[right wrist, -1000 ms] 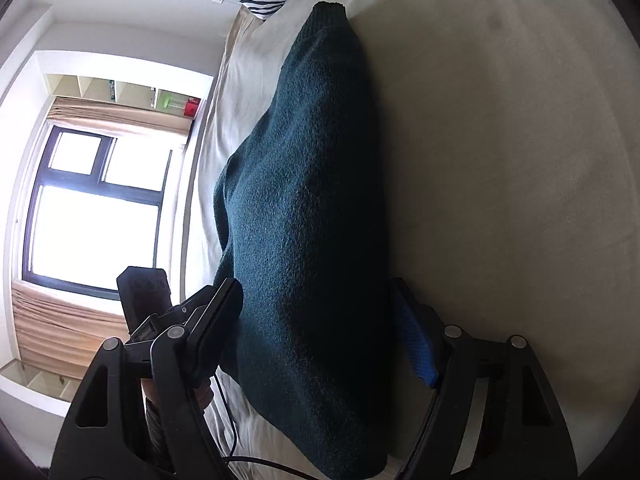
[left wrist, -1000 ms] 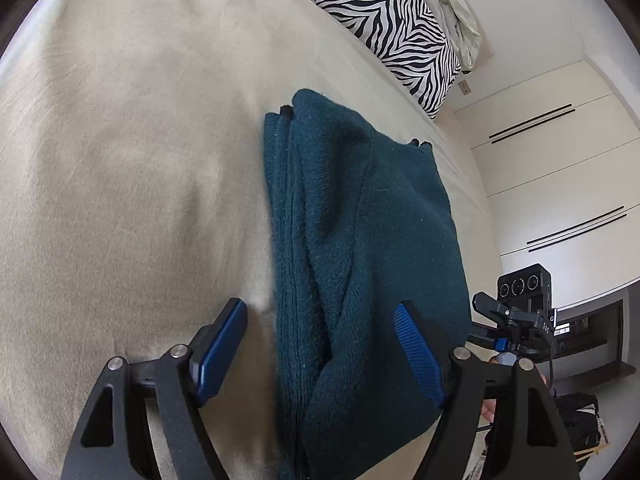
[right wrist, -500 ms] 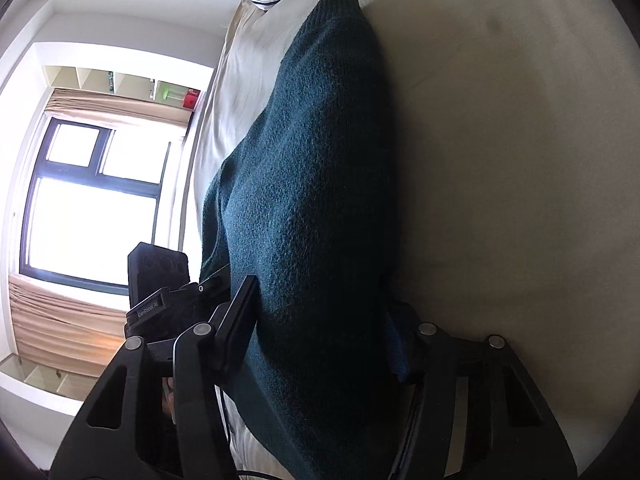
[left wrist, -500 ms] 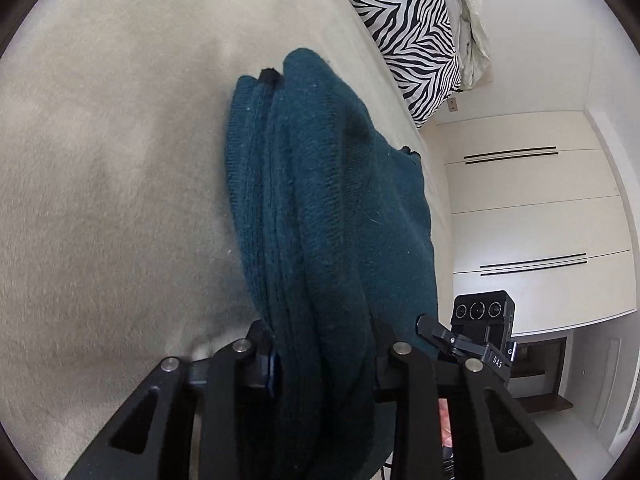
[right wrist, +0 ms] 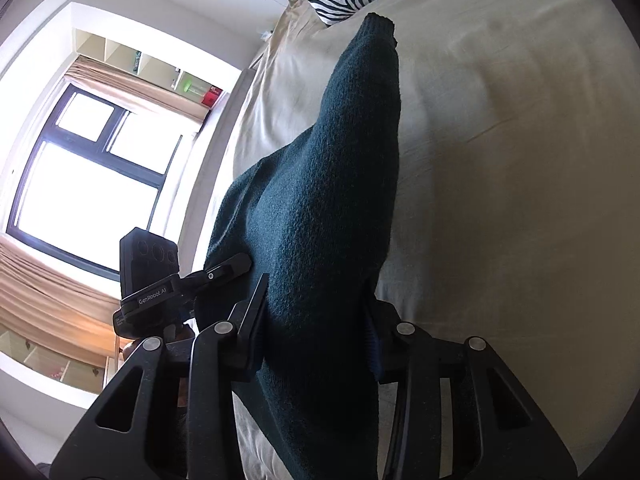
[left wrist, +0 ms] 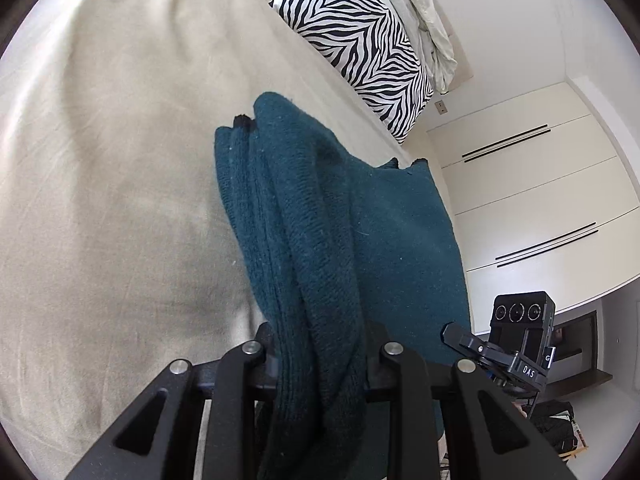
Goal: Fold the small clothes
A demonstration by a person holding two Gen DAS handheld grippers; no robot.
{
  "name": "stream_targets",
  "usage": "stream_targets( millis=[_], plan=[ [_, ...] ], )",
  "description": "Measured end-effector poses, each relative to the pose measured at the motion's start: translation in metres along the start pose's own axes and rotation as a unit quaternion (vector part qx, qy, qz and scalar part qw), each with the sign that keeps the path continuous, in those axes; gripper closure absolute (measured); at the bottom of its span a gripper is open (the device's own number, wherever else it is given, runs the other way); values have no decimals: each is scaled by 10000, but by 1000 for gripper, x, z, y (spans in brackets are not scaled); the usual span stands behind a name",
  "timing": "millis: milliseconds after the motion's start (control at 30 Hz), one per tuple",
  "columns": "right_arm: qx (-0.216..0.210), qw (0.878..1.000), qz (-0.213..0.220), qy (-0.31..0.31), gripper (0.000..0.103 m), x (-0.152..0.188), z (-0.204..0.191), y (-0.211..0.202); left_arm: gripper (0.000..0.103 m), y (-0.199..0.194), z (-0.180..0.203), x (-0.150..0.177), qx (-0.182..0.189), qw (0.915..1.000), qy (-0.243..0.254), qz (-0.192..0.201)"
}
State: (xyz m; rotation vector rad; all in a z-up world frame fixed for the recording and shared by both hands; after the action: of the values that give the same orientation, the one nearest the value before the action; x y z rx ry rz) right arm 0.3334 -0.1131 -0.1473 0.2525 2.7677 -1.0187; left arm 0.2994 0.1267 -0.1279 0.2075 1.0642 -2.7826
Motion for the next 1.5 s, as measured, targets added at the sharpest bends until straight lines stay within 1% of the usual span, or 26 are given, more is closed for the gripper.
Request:
stream_targets(
  millis=[100, 200, 300, 367, 433, 467, 533, 633, 733, 833, 867, 900, 933, 1000, 1067, 1100, 1133, 1167, 1200, 1233, 1267, 1333, 1367, 1400, 1433, 1500],
  plan=[
    [-180, 9998, -83, 74, 66, 13, -11, 12, 76, -19, -9, 2, -165, 9998, -18, 101],
    [-271, 9993, -114, 218, 66, 28, -12, 33, 76, -20, -20, 8, -414, 9991, 45, 44],
    [-54, 9987, -148, 477, 66, 30, 10, 61, 76, -5, -42, 18, -689, 9975, 52, -147],
    [-64, 9962, -257, 835, 63, 34, 38, 83, 73, 8, -64, 23, -572, 9981, -145, -157],
    [-486, 9943, -104, 938, 62, 33, 50, 89, 70, 11, -78, 24, -269, 9990, -347, -48],
    [-477, 9955, -58, 815, 62, 35, 46, 90, 70, 11, -80, 24, -189, 9991, -369, -10],
    [-337, 9975, -24, 623, 59, 36, 40, 90, 69, 11, -78, 24, -231, 9993, -306, -15],
    [-247, 9967, 101, 773, 57, 40, 39, 83, 65, 3, -73, 25, -268, 9992, -277, 144],
    [168, 9961, 448, 738, 53, 50, 32, 61, 51, -20, -67, 36, -794, 9951, -138, 574],
    [661, 9912, 923, 676, 53, 70, 25, 25, 32, -52, -49, 55, -1259, 9857, 196, 1101],
    [804, 9887, 1104, 621, 52, 82, 25, 9, 28, -63, -40, 63, -1471, 9799, 356, 1298],
    [929, 9858, 1289, 551, 52, 90, 19, -4, 19, -75, -30, 74, -1757, 9709, 568, 1527],
    [1108, 9819, 1470, 457, 52, 97, 11, -17, 9, -87, -18, 86, -2099, 9577, 820, 1787],
    [1484, 9712, 1858, 108, 48, 112, 2, -57, 0, -110, 12, 107, -2719, 9237, 1301, 2366],
    [1900, 9546, 2270, -322, 45, 129, -16, -94, 0, -133, 45, 130, -3138, 8841, 1730, 3000],
    [2102, 9440, 2484, -545, 39, 141, -19, -124, 0, -144, 60, 140, -3317, 8651, 1897, 3249],
    [2281, 9314, 2729, -774, 35, 151, -34, -139, 0, -154, 74, 151, -3521, 8451, 2021, 3477],
    [2429, 9164, 3015, -1011, 25, 160, -50, -163, 0, -163, 89, 161, -3712, 8250, 2117, 3697],
    [2511, 9020, 3292, -1222, 14, 170, -66, -175, 0, -171, 101, 168, -3892, 8076, 2181, 3856],
    [2539, 8871, 3576, -1436, 9, 177, -86, -192, 0, -179, 111, 175, -4036, 7941, 2214, 3968],
    [2578, 8719, 3825, -1647, 0, 185, -107, -203, 0, -185, 121, 182, -4116, 7842, 2240, 4068],
    [2847, 8445, 4088, -1964, 0, 201, -137, -220, 0, -200, 135, 200, -4101, 7696, 2294, 4323],
    [2971, 8372, 4086, -2097, 0, 209, -149, -226, 0, -207, 140, 209, -4065, 7661, 2256, 4438],
    [2980, 8360, 4046, -2206, 0, 215, -160, -230, 0, -211, 142, 216, -4077, 7661, 2177, 4465],
    [2899, 8389, 4009, -2271, 0, 224, -170, -236, 0, -213, 143, 220, -4107, 7712, 2132, 4371],
    [2672, 8500, 3930, -2272, 0, 240, -185, -244, 0, -211, 142, 224, -4064, 7899, 2106, 4081]
  ],
)
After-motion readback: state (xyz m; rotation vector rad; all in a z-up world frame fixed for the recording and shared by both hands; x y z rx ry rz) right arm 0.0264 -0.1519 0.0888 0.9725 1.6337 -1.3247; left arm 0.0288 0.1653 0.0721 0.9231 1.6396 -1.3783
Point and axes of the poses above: each gripper's, at about its wrist camera, not at the fingertips, and y roughly the way its jaws point, z to its right, x to its underside, the point moved 6 cm from there along y, roughly the way its jaws point, and after that the axes turned 9 degrees about -z, right-handed, at the moved point
